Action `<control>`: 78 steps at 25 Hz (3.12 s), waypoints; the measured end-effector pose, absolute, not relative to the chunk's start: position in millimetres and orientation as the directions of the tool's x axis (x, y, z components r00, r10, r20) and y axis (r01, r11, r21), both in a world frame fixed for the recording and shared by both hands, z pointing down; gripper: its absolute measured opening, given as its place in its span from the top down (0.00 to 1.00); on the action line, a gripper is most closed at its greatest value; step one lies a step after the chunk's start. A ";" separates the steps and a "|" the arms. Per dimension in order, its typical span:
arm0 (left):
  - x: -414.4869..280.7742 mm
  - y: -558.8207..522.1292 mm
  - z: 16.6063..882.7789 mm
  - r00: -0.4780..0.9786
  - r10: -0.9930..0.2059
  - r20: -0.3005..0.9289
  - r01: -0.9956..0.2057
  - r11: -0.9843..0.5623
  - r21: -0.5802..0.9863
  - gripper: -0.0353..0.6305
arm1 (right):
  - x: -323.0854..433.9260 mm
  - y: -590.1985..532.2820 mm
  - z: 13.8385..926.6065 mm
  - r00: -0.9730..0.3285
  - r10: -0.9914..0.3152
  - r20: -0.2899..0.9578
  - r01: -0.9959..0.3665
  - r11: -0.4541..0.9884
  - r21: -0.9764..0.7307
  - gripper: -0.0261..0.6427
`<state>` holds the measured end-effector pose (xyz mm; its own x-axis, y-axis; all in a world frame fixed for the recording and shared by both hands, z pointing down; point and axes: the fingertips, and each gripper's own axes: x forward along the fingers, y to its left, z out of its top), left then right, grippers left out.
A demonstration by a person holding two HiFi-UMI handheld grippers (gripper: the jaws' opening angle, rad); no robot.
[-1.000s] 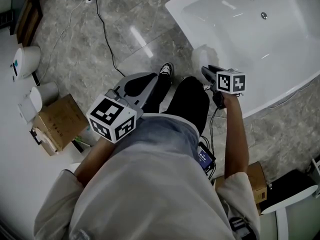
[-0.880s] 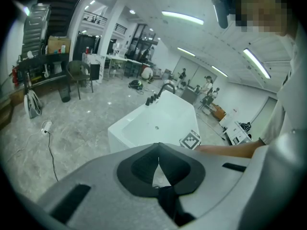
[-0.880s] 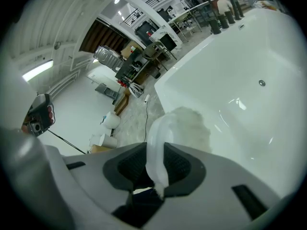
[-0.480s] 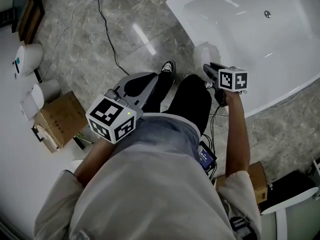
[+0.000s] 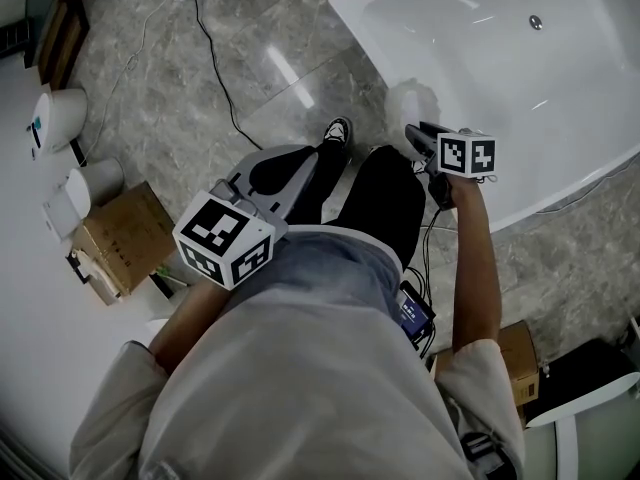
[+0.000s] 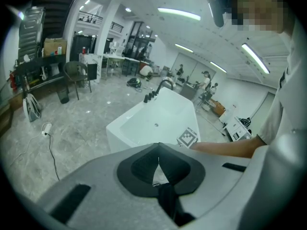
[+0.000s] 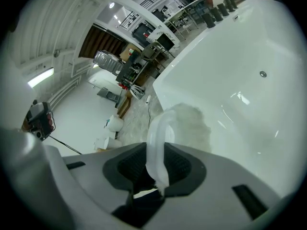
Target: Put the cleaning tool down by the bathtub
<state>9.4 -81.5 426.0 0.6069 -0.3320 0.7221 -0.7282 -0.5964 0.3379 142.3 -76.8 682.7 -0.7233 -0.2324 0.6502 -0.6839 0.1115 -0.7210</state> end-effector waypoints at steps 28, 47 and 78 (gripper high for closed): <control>4.5 -77.3 426.9 0.623 -0.322 0.713 -0.720 -0.592 0.362 0.94 | 148.6 -75.0 682.3 -0.566 -0.218 0.795 -0.822 0.216 -0.527 0.74; 4.9 -76.7 425.7 0.634 -0.315 0.706 -0.710 -0.597 0.372 0.94 | 156.8 -79.2 675.0 -0.417 -0.268 0.869 -0.889 0.320 -0.328 0.73; -1.3 -78.3 404.5 0.704 -0.288 0.650 -0.633 -0.669 0.390 0.94 | 169.1 -67.7 624.6 -0.348 -0.399 0.848 -0.938 0.144 -0.316 0.76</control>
<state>-1.3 -78.3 404.5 0.7036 -0.2876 0.6498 -0.6332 -0.6688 0.3895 169.1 -67.7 624.6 -0.3477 -0.3993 0.8483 -0.9376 0.1441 -0.3165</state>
